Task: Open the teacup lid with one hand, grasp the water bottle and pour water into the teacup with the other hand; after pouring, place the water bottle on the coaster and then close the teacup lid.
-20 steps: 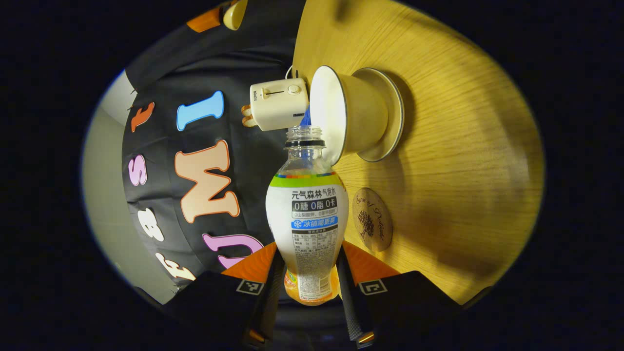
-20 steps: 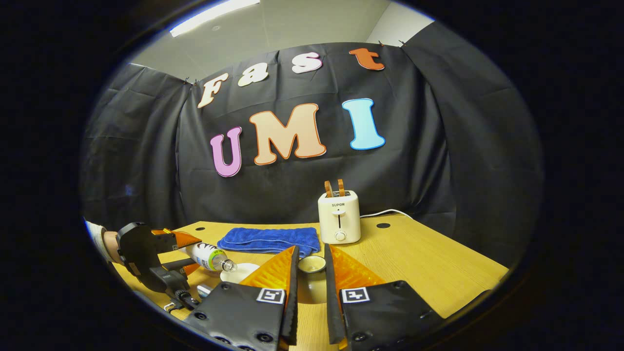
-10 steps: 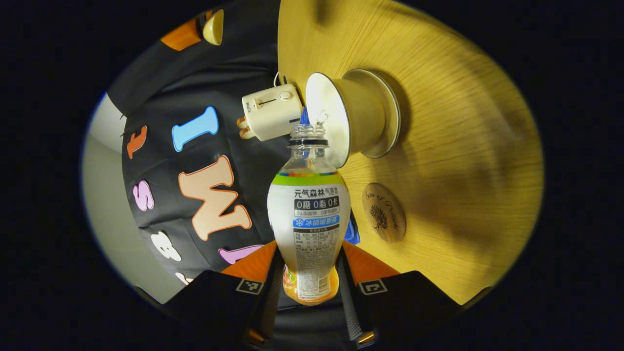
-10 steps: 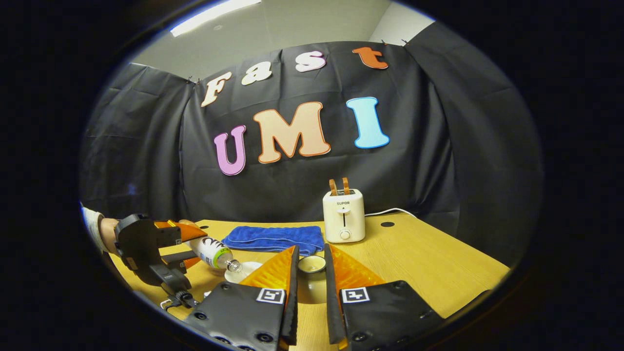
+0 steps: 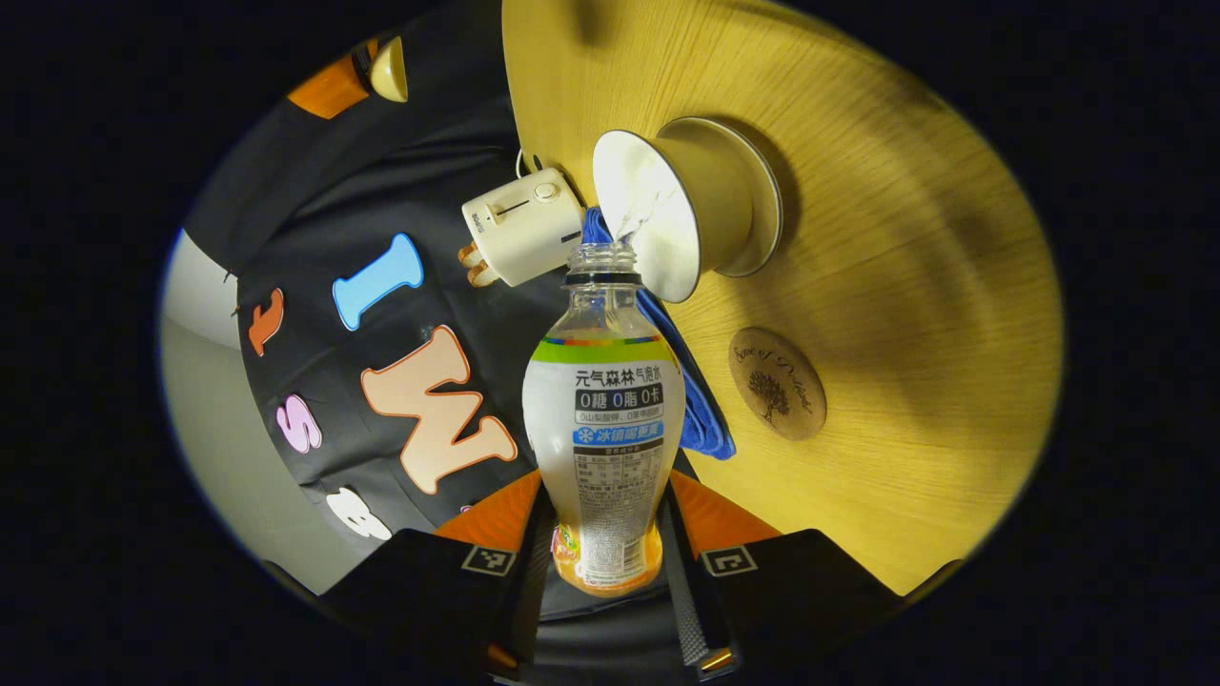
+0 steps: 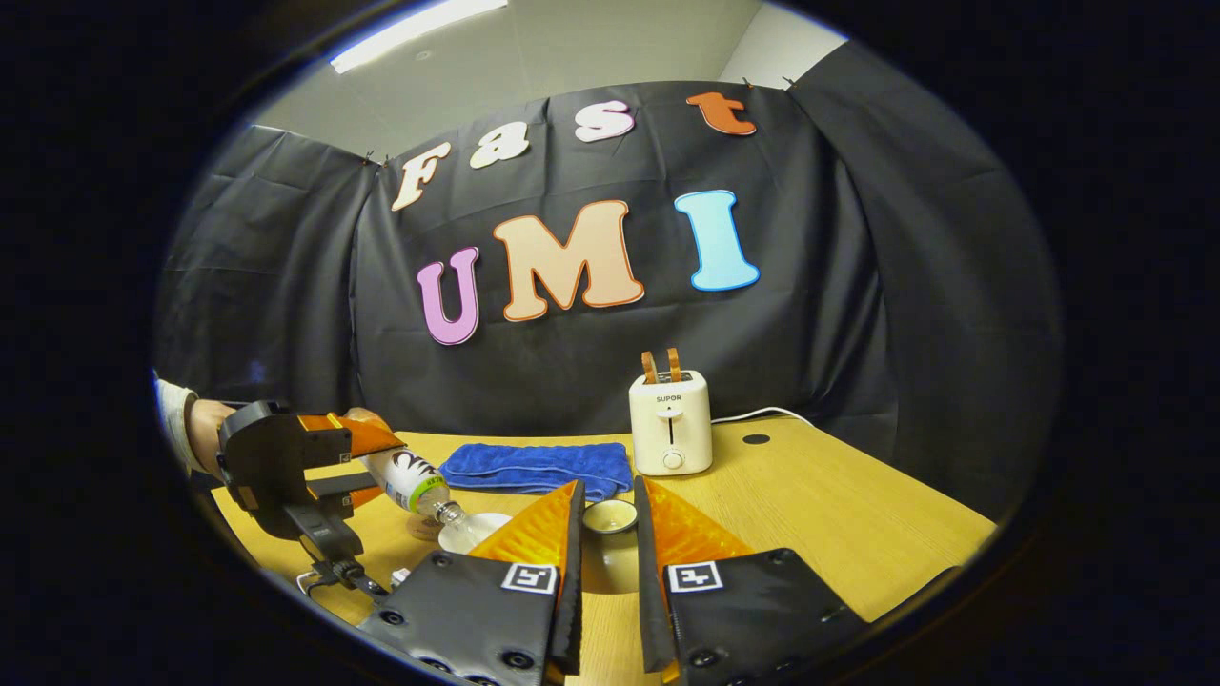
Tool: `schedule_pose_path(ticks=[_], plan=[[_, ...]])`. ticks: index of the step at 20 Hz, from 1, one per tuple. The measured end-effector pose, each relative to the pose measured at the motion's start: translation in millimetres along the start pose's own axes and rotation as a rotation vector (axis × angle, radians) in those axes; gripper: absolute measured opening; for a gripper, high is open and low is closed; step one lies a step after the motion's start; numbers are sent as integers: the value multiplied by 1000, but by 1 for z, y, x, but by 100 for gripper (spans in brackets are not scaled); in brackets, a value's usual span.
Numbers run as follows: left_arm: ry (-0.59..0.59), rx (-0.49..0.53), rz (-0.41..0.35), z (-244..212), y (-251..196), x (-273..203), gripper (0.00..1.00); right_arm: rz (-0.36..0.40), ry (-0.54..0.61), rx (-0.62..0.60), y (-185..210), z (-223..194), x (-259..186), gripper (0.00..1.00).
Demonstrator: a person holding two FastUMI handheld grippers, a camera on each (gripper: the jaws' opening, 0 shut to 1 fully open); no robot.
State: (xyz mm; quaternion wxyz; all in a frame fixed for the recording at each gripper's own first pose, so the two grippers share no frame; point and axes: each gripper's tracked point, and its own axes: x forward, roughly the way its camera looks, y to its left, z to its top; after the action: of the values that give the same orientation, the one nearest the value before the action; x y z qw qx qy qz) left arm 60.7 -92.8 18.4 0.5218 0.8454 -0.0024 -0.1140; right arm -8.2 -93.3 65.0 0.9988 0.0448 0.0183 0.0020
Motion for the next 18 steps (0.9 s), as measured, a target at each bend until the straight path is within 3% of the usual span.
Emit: schedule_pose_path(ticks=[18], plan=[[-14, 195, -33, -4, 16, 3, 56, -28, -21, 6, -17, 9, -3, 29]])
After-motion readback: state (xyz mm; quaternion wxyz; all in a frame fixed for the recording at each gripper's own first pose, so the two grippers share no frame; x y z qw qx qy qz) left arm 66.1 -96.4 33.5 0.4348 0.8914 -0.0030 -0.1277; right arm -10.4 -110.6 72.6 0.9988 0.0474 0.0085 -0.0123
